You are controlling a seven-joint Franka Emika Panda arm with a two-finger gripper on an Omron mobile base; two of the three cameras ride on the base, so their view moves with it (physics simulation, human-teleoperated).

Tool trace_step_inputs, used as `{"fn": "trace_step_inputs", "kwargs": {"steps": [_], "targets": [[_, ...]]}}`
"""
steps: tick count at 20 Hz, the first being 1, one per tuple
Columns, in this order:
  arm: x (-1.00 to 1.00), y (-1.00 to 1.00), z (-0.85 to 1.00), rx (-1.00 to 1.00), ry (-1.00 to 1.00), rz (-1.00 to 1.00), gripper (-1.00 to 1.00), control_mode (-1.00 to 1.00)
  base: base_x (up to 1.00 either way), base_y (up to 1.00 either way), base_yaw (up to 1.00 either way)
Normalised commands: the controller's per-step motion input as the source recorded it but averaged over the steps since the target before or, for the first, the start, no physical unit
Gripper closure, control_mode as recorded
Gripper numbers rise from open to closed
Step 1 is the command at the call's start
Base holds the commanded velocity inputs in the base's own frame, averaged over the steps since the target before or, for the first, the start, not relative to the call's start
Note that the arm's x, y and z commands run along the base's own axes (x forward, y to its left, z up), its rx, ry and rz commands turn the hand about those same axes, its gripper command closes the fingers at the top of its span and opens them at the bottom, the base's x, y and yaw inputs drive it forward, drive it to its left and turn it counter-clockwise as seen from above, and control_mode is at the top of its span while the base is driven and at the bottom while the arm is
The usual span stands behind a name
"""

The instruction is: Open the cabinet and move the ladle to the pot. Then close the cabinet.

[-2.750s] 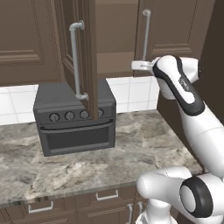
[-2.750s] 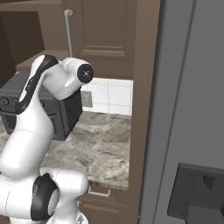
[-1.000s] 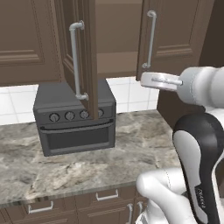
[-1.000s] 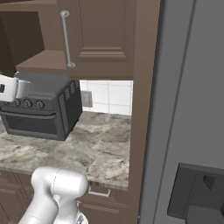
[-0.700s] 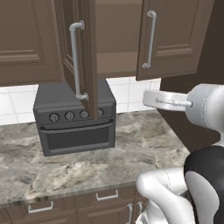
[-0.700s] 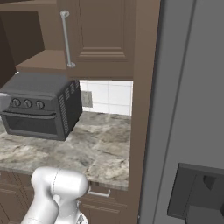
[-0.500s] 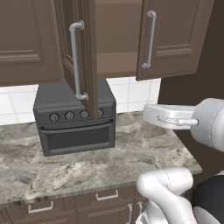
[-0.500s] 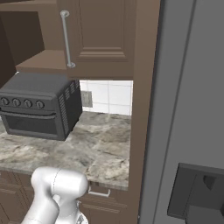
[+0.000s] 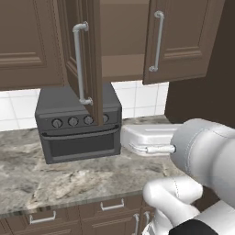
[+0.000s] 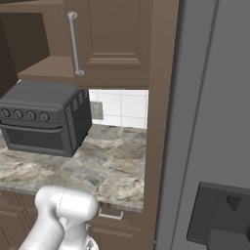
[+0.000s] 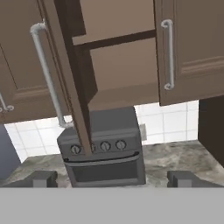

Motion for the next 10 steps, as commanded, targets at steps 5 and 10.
{"fn": "trace_step_inputs", "kwargs": {"steps": [5,10], "targets": [[0.32,0.31,-0.14,-0.11,-0.11,-0.16,-1.00,-1.00,0.00,0.00,0.00],[0.31,0.32,-0.25,-0.10,-0.19,-0.16,-1.00,-1.00,0.00,0.00,0.00]]}}
